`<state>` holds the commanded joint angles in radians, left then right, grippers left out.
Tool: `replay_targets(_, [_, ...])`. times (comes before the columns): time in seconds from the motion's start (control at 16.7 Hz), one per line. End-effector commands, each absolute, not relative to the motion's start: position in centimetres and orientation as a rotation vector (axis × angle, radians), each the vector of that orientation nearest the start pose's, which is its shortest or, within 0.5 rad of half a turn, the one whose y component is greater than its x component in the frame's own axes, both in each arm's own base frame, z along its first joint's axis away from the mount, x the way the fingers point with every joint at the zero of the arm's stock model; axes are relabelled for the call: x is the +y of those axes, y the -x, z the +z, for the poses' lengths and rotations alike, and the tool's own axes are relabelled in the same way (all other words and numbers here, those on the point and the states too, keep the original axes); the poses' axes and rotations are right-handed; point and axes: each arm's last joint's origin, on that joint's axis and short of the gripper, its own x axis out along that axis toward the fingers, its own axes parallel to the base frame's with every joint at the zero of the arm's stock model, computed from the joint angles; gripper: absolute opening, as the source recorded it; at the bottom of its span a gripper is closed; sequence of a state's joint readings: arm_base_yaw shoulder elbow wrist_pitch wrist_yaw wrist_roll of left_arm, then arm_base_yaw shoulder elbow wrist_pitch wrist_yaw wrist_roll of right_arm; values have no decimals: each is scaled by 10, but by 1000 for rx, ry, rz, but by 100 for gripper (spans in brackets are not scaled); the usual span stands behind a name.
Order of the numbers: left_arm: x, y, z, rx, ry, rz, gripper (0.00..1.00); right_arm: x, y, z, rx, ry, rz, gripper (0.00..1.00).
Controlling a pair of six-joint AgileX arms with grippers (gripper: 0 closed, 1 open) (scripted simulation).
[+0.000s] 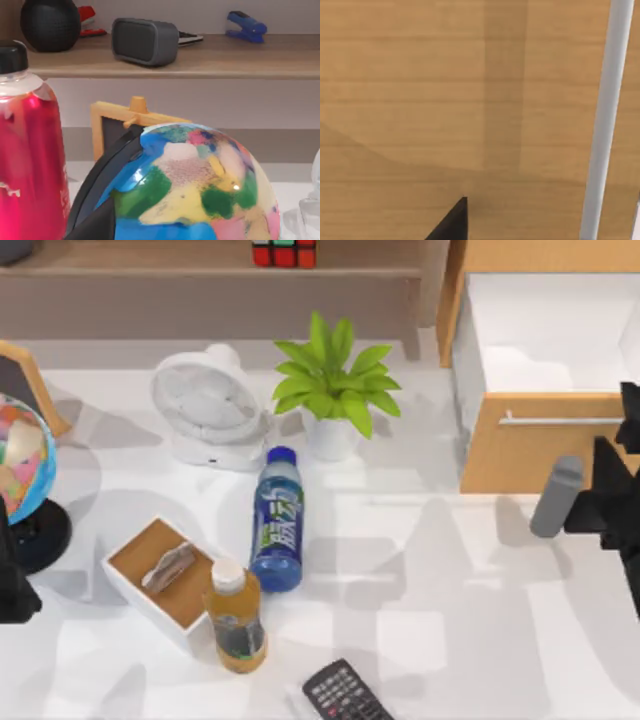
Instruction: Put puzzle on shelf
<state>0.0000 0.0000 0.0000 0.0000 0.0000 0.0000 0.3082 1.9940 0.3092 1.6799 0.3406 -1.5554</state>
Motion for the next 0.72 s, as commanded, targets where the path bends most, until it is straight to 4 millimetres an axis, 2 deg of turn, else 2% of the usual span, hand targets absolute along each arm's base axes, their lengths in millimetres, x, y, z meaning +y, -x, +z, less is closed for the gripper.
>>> replay_targets(0.48, [-1, -106, 160, 0, 0, 0, 100, 71, -253, 89, 8, 1571, -8, 2])
replay_targets(0.72, [-1, -106, 160, 0, 0, 0, 100, 71, -253, 89, 8, 1571, -8, 0])
